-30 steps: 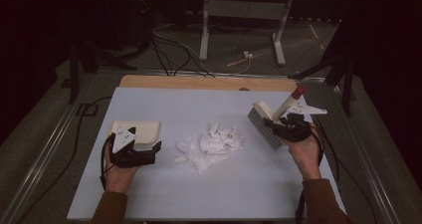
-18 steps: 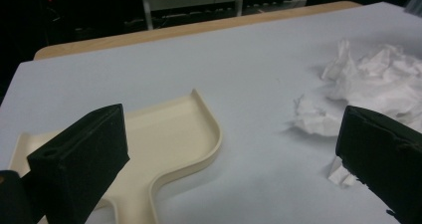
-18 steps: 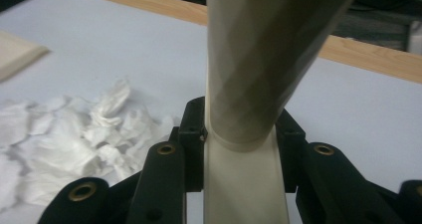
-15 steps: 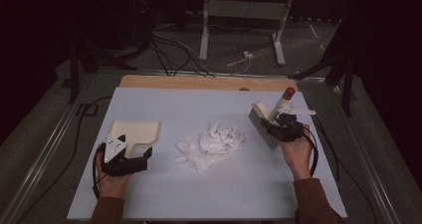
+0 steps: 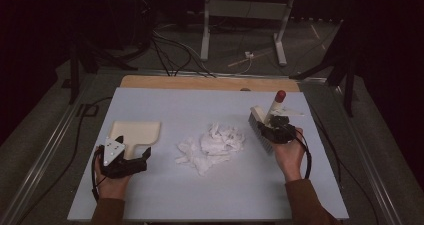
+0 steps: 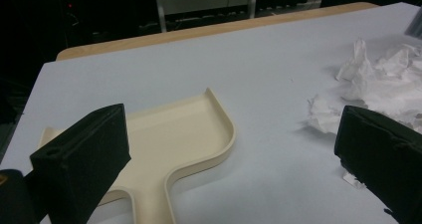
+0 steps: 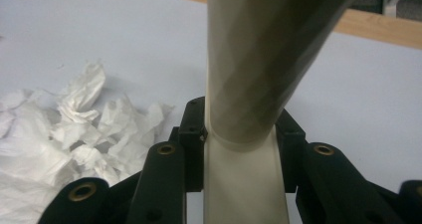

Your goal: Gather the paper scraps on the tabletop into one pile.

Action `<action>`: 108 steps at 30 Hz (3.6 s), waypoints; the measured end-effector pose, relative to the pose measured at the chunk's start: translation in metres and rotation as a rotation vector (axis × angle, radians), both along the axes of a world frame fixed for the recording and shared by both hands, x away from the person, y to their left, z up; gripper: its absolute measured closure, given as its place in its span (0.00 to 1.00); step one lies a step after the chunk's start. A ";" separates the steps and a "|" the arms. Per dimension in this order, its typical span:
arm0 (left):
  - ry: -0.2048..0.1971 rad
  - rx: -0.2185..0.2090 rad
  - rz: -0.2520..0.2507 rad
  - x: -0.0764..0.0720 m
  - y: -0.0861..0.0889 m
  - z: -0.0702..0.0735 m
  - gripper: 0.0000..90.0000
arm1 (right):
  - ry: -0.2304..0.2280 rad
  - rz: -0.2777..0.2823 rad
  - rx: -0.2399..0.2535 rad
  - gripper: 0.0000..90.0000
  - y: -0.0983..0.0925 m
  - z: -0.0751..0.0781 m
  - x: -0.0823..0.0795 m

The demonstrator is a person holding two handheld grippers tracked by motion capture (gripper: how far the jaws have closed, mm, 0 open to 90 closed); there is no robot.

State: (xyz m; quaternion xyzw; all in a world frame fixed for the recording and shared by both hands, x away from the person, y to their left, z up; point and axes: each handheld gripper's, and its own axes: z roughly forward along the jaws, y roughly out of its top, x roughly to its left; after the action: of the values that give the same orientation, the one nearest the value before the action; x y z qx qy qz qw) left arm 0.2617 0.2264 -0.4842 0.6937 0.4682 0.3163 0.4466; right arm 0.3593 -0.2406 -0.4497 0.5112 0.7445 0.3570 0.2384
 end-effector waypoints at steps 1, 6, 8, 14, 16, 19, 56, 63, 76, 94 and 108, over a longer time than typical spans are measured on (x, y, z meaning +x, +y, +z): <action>0.001 0.004 -0.002 0.000 0.000 0.000 0.02 | 0.006 -0.003 0.002 0.74 0.001 -0.002 0.001; 0.003 0.008 -0.006 0.000 -0.002 -0.001 0.02 | 0.028 -0.006 0.000 0.74 0.007 -0.010 0.004; 0.002 0.010 -0.005 0.000 -0.002 -0.001 0.02 | 0.037 -0.003 0.003 0.74 0.010 -0.012 0.005; 0.003 0.007 -0.004 -0.001 -0.002 -0.001 0.02 | 0.048 0.009 0.002 0.74 0.020 -0.016 0.007; 0.003 0.007 -0.002 -0.001 -0.002 -0.001 0.02 | 0.051 0.016 0.003 0.74 0.023 -0.018 0.007; 0.000 0.008 -0.001 -0.002 -0.002 -0.001 0.02 | 0.053 0.022 0.005 0.74 0.028 -0.019 0.007; 0.002 0.022 -0.010 -0.003 -0.006 -0.002 0.02 | 0.067 0.163 0.067 0.74 0.105 -0.022 -0.003; 0.003 0.024 -0.009 -0.003 -0.005 -0.002 0.02 | 0.058 0.186 0.062 0.74 0.113 -0.020 -0.005; 0.008 0.035 -0.013 -0.003 -0.008 -0.002 0.02 | 0.003 0.120 0.058 0.74 0.085 -0.003 -0.004; 0.010 0.043 -0.015 -0.002 -0.009 -0.003 0.02 | -0.077 0.231 0.164 0.74 0.095 0.045 -0.031; 0.005 0.047 -0.010 -0.003 -0.008 -0.002 0.02 | -0.055 0.347 0.173 0.74 0.144 0.041 -0.048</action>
State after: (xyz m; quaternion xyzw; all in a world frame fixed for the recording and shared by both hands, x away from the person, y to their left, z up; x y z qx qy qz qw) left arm 0.2587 0.2181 -0.4867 0.7071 0.4582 0.3232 0.4308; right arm 0.3117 -0.0961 -0.4088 0.3840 0.7812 0.4691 0.1488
